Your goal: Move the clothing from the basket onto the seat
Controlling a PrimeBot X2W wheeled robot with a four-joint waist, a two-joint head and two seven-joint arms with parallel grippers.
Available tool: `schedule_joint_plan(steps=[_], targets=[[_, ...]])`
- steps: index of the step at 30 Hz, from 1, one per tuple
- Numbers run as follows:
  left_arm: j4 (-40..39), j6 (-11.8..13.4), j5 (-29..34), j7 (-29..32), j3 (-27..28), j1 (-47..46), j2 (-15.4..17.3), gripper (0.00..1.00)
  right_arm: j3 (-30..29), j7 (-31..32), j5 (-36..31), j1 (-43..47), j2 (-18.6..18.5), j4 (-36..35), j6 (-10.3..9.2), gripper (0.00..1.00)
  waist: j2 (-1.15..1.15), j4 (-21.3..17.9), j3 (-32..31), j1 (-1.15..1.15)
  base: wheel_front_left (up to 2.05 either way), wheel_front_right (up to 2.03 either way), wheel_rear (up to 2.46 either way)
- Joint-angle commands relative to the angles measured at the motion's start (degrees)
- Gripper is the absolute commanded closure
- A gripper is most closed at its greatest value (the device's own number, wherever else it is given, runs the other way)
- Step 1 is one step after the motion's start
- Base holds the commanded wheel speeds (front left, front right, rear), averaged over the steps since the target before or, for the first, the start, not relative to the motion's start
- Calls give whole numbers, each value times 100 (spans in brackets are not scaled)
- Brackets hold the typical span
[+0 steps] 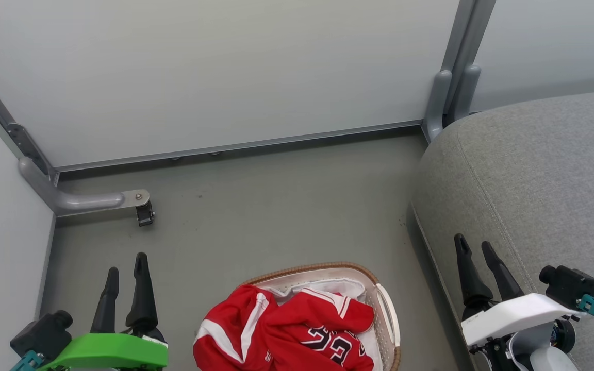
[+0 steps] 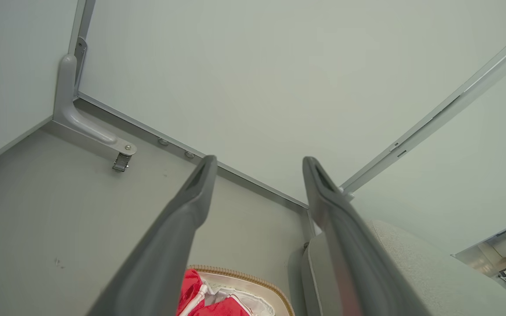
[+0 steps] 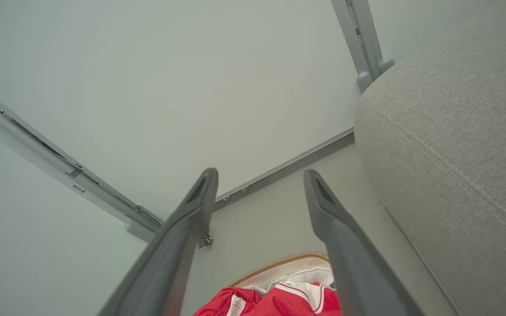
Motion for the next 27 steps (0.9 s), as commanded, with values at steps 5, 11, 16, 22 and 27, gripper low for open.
schedule_joint_plan(steps=[5,11,16,22,27], targets=[[-37,45,461,-124,-35,71,44,0,42,-128,-493,8,-39,-51,1,0,5,1,-4,0,0,0,0],[32,89,791,-214,-73,125,47,0,96,-215,-906,13,-42,-78,1,0,5,0,-8,0,0,0,0],[62,96,1037,-283,-98,144,49,0,144,-288,-1230,10,-46,-73,1,0,5,6,-14,0,0,0,0],[119,101,1330,-362,-142,169,52,0,180,-365,-1588,24,-48,-79,1,0,6,23,-20,0,0,0,0],[151,115,1546,-426,-161,210,54,0,222,-430,-1855,47,-51,-81,1,0,6,37,-31,0,0,0,0]])
